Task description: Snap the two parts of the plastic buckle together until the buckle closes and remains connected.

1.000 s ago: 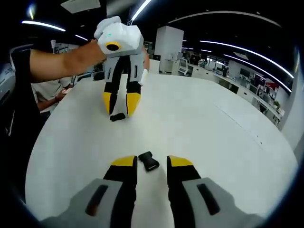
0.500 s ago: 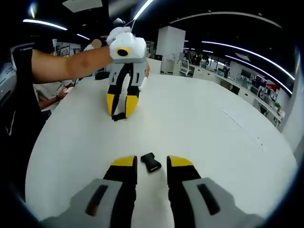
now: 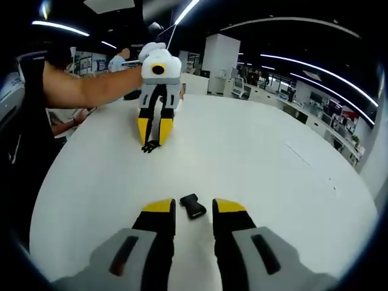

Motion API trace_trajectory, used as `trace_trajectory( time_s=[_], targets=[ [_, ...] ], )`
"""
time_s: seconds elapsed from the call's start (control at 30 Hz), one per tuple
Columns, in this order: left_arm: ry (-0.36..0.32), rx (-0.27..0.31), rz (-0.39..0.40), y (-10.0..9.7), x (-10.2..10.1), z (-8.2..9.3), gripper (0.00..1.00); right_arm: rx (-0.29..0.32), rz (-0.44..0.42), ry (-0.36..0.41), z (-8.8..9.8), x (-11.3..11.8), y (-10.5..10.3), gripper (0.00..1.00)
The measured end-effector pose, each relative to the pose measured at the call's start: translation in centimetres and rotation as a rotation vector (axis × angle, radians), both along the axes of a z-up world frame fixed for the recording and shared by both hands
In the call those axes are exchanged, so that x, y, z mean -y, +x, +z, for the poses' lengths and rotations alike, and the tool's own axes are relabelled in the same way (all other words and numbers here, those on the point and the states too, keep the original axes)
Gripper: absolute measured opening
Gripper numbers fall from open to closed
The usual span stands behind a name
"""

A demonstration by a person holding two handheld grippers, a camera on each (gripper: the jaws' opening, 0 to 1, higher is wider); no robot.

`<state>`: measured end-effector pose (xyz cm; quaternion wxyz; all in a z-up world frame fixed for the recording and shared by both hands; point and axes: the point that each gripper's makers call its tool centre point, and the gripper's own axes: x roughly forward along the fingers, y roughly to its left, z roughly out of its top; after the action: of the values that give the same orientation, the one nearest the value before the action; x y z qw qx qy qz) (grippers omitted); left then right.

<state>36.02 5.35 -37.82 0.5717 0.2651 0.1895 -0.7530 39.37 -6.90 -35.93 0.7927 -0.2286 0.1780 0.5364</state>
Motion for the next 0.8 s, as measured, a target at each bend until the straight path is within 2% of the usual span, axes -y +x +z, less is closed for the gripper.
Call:
trace_trajectory(
  time_s=[0.07, 0.17, 0.33, 0.37, 0.43, 0.5, 0.6, 0.7, 0.73, 0.77, 0.8],
  targets=[
    [-0.013, -0.020, 0.009, -0.5, 0.0, -0.1, 0.14, 0.011, 0.005, 0.001, 0.2, 0.1, 0.0, 0.23],
    [-0.045, -0.002, 0.044, -0.8, 0.2, 0.1, 0.13, 0.030, 0.029, -0.001, 0.3, 0.2, -0.3, 0.23],
    [-0.076, -0.036, 0.091, -1.2, 0.1, 0.1, 0.15, 0.012, 0.098, 0.070, 1.0, 0.5, -1.1, 0.24],
    [-0.079, -0.034, 0.100, -1.2, 0.1, 0.1, 0.16, -0.005, 0.110, 0.083, 0.9, 0.7, -1.2, 0.24],
    [-0.080, -0.037, 0.116, -1.1, 0.1, 0.1, 0.16, 0.030, 0.126, 0.058, 0.5, 1.2, -0.9, 0.19],
    [-0.093, -0.032, 0.124, -1.2, 0.1, 0.0, 0.16, 0.024, 0.131, 0.063, 0.2, 1.4, -0.7, 0.17],
    [-0.123, -0.048, 0.132, -1.2, 0.0, 0.0, 0.15, -0.016, 0.160, 0.079, -0.4, 1.6, -0.9, 0.20],
    [-0.134, -0.048, 0.131, -1.2, 0.0, 0.0, 0.18, -0.016, 0.170, 0.077, -0.8, 2.1, -0.3, 0.22],
    [-0.135, -0.047, 0.137, -1.1, 0.0, 0.1, 0.20, -0.014, 0.178, 0.098, -0.4, 2.0, 0.0, 0.25],
    [-0.132, -0.047, 0.140, -1.1, -0.2, 0.1, 0.19, -0.024, 0.191, 0.150, 0.4, 1.6, 0.0, 0.26],
    [-0.130, -0.051, 0.145, -1.2, -0.2, 0.1, 0.19, -0.049, 0.198, 0.183, 0.9, 1.4, 0.2, 0.26]
  ],
)
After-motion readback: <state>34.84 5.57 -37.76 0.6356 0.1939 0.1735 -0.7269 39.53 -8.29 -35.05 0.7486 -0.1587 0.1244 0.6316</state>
